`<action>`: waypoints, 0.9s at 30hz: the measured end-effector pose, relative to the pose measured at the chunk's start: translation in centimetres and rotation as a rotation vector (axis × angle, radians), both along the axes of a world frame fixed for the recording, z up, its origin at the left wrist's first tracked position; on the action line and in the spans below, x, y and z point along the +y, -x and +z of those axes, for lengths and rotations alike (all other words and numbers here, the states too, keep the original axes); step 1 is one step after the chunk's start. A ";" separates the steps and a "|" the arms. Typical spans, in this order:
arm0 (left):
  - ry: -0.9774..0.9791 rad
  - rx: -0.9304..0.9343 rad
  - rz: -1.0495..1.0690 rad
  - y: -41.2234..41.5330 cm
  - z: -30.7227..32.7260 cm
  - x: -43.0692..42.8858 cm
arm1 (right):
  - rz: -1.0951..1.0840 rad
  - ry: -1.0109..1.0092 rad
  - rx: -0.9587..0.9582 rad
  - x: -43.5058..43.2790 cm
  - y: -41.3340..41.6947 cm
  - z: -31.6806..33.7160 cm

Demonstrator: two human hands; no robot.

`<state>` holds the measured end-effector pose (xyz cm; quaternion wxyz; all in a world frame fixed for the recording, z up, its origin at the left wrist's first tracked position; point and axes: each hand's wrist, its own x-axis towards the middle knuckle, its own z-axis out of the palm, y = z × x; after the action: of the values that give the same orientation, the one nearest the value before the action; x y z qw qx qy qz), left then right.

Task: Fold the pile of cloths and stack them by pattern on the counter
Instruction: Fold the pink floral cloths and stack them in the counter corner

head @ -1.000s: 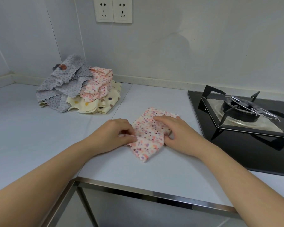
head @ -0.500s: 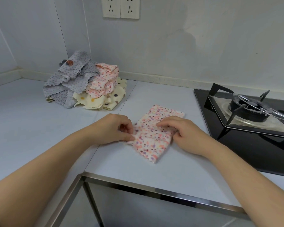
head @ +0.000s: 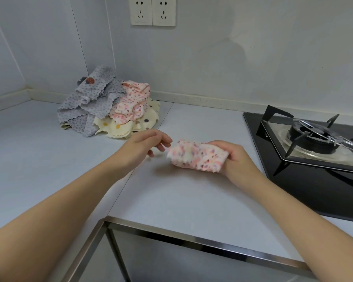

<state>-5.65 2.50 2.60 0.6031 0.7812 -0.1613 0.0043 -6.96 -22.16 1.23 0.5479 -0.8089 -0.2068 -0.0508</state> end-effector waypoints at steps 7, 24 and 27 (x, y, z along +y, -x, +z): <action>-0.103 0.069 -0.168 1.2 0.4 -1.6 | -0.097 -0.439 0.466 0.5 -0.5 0.8; 0.028 0.303 -0.069 1.8 0.5 -3.8 | -0.015 -0.470 0.445 0.6 0.5 1.5; 0.042 0.255 -0.084 1.8 0.7 -3.7 | 0.005 -0.444 0.403 0.5 0.7 1.7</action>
<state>-7.45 -1.19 3.34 0.6345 0.7552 -0.1158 -0.1168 -7.67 -21.68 2.97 0.7416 -0.6626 -0.0797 0.0679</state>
